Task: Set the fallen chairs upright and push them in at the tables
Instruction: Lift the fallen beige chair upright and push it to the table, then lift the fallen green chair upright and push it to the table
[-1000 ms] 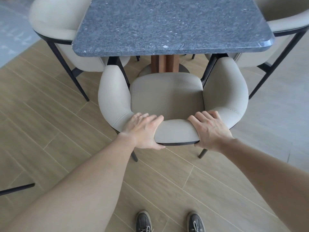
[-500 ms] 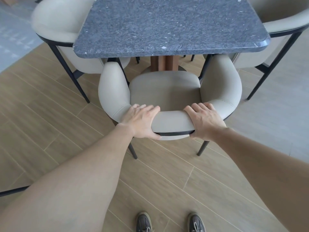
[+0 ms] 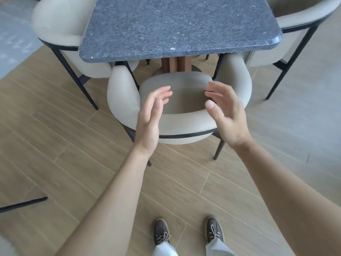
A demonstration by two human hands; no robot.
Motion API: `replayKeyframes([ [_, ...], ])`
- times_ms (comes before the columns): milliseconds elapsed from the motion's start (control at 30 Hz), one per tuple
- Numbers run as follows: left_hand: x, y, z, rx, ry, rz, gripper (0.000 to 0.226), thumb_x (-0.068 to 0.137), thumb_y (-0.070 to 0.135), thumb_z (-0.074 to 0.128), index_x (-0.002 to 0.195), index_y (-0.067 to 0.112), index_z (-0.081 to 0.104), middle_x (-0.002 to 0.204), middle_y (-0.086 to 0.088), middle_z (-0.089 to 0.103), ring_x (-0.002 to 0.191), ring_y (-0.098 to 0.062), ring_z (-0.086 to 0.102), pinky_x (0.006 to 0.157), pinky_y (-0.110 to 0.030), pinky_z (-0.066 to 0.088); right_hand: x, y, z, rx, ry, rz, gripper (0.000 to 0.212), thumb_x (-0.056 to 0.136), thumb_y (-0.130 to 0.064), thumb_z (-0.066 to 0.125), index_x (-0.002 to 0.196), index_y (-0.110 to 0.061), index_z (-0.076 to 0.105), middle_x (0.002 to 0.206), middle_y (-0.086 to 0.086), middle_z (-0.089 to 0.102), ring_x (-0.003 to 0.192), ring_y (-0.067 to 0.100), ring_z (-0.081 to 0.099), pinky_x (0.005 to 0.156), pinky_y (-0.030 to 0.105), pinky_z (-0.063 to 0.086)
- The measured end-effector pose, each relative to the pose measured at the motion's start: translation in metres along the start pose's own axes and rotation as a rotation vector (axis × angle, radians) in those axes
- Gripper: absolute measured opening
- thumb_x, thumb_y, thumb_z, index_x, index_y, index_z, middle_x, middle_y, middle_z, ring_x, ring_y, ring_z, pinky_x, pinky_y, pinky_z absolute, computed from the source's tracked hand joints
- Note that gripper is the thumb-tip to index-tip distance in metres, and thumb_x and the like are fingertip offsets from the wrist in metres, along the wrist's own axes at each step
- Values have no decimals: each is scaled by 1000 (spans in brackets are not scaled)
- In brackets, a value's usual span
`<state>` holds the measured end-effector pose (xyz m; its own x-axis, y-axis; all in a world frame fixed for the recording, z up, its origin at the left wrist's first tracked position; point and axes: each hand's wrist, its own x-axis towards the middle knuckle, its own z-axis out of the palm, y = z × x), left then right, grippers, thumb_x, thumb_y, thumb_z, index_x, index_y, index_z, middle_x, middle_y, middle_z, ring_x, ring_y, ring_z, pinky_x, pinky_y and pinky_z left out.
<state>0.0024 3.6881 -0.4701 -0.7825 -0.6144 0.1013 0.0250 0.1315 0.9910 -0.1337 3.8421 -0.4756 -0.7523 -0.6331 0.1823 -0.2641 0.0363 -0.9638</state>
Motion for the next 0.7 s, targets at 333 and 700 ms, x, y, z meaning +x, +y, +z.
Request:
replayKeyframes([
  [333,-56,147,107,-354,-390,285,73,89,83,50,138,28,52,148,-5,59,148,-29,49,122,-45,36,-153,-144,-132,-114,519,-199,78,94,-76,53,140,-14,53,142,15,61,139,31,56,116,56,42],
  [700,-210,301,262,-614,-1128,350,75,88,80,57,137,24,52,145,-8,59,137,-43,57,109,-59,47,-395,-302,-208,-253,1095,-254,88,93,-67,64,143,2,45,137,20,59,131,39,59,112,51,45],
])
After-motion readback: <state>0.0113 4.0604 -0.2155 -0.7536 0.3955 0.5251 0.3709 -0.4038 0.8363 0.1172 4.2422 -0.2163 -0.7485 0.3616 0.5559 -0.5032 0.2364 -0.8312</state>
